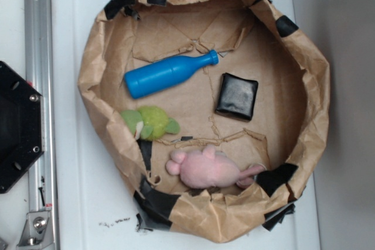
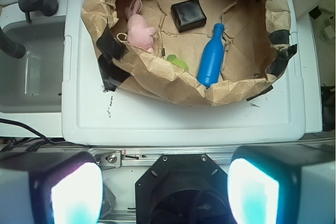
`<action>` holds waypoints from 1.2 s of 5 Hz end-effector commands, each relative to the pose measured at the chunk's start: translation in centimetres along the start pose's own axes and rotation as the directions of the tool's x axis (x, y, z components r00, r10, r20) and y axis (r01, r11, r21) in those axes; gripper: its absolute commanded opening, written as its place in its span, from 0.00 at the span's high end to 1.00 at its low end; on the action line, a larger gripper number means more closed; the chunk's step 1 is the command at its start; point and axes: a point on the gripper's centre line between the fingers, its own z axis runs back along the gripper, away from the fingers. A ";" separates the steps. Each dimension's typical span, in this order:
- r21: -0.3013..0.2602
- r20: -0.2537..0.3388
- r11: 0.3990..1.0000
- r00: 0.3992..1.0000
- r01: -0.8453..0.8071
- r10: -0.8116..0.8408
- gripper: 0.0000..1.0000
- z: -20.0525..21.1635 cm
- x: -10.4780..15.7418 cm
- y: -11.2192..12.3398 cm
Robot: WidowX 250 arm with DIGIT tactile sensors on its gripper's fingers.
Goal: Grab the blue bottle.
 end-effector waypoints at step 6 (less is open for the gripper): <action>-0.012 -0.019 0.999 0.998 -0.053 0.053 0.00 -20.3 8.4 8.4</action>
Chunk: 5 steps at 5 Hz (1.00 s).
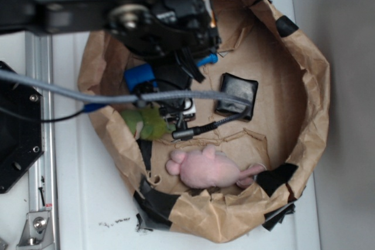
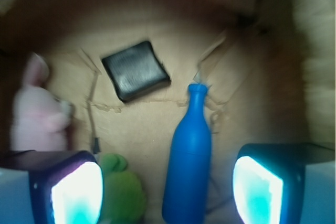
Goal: Grab the blue bottle.
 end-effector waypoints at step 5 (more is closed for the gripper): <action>0.138 0.190 0.954 0.938 0.266 -0.289 1.00 6.0 6.0 -2.7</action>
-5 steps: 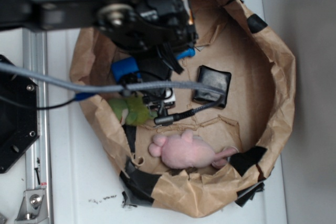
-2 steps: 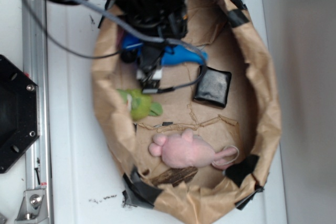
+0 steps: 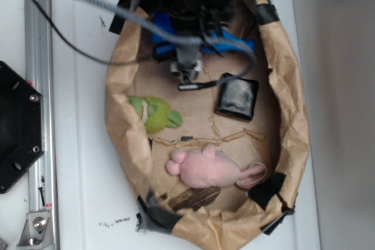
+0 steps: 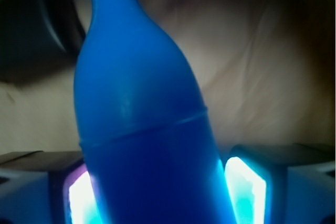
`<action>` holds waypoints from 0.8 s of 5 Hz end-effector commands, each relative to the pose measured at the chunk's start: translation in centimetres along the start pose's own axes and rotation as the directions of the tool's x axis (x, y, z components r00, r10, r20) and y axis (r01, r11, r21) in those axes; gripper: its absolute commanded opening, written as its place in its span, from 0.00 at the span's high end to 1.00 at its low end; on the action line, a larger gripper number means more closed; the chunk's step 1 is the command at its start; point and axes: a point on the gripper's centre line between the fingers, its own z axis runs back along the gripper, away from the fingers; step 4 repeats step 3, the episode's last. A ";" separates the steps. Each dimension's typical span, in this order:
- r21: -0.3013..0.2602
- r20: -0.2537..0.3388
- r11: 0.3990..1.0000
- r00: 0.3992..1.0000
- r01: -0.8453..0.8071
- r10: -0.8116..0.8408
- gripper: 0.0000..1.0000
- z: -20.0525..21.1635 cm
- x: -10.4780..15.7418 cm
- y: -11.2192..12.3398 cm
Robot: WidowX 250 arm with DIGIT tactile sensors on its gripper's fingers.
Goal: Grab the blue bottle.
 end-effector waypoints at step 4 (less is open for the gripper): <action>-0.116 0.192 0.962 0.945 -0.246 0.265 1.00 14.0 2.4 -5.5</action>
